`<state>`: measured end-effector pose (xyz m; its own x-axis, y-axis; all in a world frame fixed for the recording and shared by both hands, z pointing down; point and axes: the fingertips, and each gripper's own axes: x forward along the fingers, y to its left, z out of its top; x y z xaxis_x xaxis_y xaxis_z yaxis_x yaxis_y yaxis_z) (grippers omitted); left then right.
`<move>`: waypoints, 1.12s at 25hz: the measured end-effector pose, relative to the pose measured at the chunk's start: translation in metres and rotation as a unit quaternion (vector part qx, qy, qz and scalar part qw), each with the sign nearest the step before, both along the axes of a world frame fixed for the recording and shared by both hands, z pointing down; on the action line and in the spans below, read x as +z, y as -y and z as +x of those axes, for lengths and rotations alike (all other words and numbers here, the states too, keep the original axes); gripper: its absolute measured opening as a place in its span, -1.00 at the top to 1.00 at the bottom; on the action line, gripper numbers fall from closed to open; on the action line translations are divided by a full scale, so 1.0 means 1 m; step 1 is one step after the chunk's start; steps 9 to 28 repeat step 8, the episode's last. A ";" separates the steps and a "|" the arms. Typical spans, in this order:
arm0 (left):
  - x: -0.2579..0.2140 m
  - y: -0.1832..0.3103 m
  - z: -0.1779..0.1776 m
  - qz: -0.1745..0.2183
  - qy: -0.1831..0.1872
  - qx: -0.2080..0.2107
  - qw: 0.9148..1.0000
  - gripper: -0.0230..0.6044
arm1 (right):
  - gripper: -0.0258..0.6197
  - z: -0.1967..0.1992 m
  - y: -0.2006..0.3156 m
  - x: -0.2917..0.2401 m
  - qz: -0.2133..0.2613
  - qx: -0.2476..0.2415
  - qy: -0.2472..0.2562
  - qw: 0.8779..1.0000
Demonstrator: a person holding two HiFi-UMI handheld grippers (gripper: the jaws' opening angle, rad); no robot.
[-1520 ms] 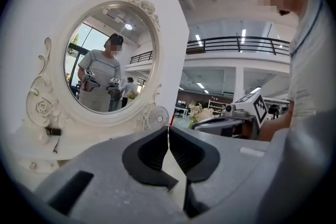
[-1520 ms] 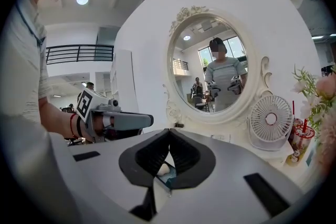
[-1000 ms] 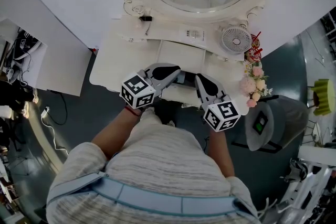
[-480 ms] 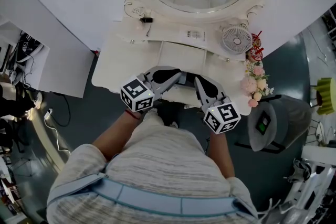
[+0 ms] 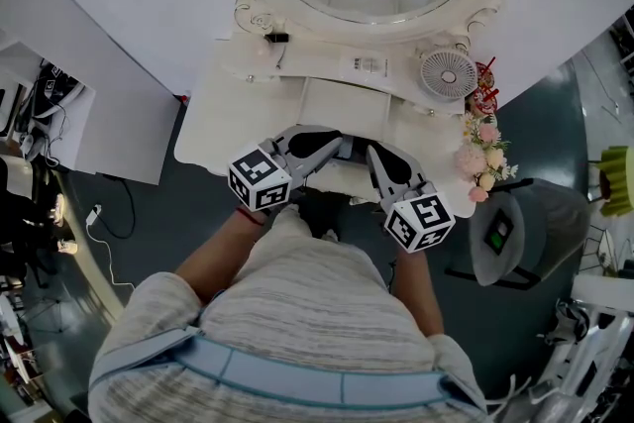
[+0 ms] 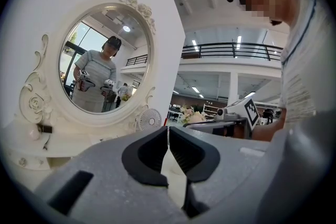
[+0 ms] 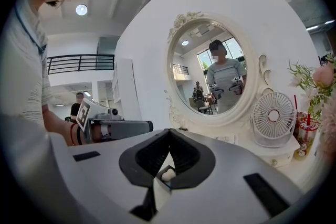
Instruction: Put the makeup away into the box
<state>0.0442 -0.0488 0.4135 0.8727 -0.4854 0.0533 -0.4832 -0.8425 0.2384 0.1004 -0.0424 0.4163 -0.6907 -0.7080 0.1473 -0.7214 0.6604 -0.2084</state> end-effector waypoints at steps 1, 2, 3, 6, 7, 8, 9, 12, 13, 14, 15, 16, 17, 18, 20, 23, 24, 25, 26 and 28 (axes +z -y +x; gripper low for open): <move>0.000 0.000 0.001 0.000 0.000 0.000 1.000 0.86 | 0.90 0.000 0.000 0.000 0.000 0.000 0.000 1.000; 0.001 0.001 0.001 -0.001 0.000 0.001 1.000 0.86 | 0.90 0.001 0.001 0.000 -0.001 0.000 0.000 1.000; 0.001 0.001 0.002 -0.001 0.000 0.001 1.000 0.86 | 0.89 0.002 0.001 0.000 -0.001 0.001 0.001 1.000; 0.002 0.001 0.004 -0.002 -0.001 0.002 1.000 0.86 | 0.90 0.004 0.001 0.000 -0.002 0.001 0.002 1.000; 0.001 0.001 0.005 -0.001 -0.001 0.003 1.000 0.86 | 0.90 0.004 0.001 0.000 -0.002 0.001 0.002 1.000; 0.001 0.001 0.005 -0.001 0.000 0.003 1.000 0.86 | 0.89 0.005 0.001 0.000 -0.002 0.001 0.002 1.000; 0.001 0.001 0.005 -0.001 0.000 0.003 1.000 0.86 | 0.89 0.005 0.001 0.000 -0.002 0.001 0.002 1.000; 0.001 0.001 0.005 -0.001 0.000 0.003 1.000 0.86 | 0.89 0.005 0.001 0.000 -0.002 0.001 0.002 1.000; 0.001 0.001 0.005 -0.001 0.000 0.003 1.000 0.86 | 0.89 0.005 0.001 0.000 -0.002 0.001 0.002 1.000; 0.001 0.001 0.005 -0.001 0.000 0.003 1.000 0.86 | 0.89 0.005 0.001 0.000 -0.002 0.001 0.002 1.000; 0.001 0.001 0.005 -0.001 0.000 0.003 1.000 0.86 | 0.89 0.005 0.001 0.000 -0.002 0.001 0.002 1.000; 0.001 0.001 0.005 -0.001 0.000 0.003 1.000 0.86 | 0.89 0.005 0.001 0.000 -0.002 0.001 0.002 1.000; 0.001 0.001 0.005 -0.001 0.000 0.003 1.000 0.86 | 0.89 0.005 0.001 0.000 -0.002 0.001 0.002 1.000; 0.001 0.001 0.005 -0.001 0.000 0.003 1.000 0.86 | 0.89 0.005 0.001 0.000 -0.002 0.001 0.002 1.000; 0.001 0.001 0.005 -0.001 0.000 0.003 1.000 0.86 | 0.89 0.005 0.001 0.000 -0.002 0.001 0.002 1.000; 0.001 0.001 0.005 -0.001 0.000 0.003 1.000 0.86 | 0.89 0.005 0.001 0.000 -0.002 0.001 0.002 1.000; 0.001 0.001 0.005 -0.001 0.000 0.003 1.000 0.86 | 0.89 0.005 0.001 0.000 -0.002 0.001 0.002 1.000; 0.001 0.001 0.005 -0.001 0.000 0.003 1.000 0.86 | 0.89 0.005 0.001 0.000 -0.002 0.001 0.002 1.000; 0.001 0.001 0.005 -0.001 0.000 0.003 1.000 0.86 | 0.89 0.005 0.001 0.000 -0.002 0.001 0.002 1.000; 0.001 0.001 0.005 -0.001 0.000 0.003 1.000 0.86 | 0.89 0.005 0.001 0.000 -0.002 0.001 0.002 1.000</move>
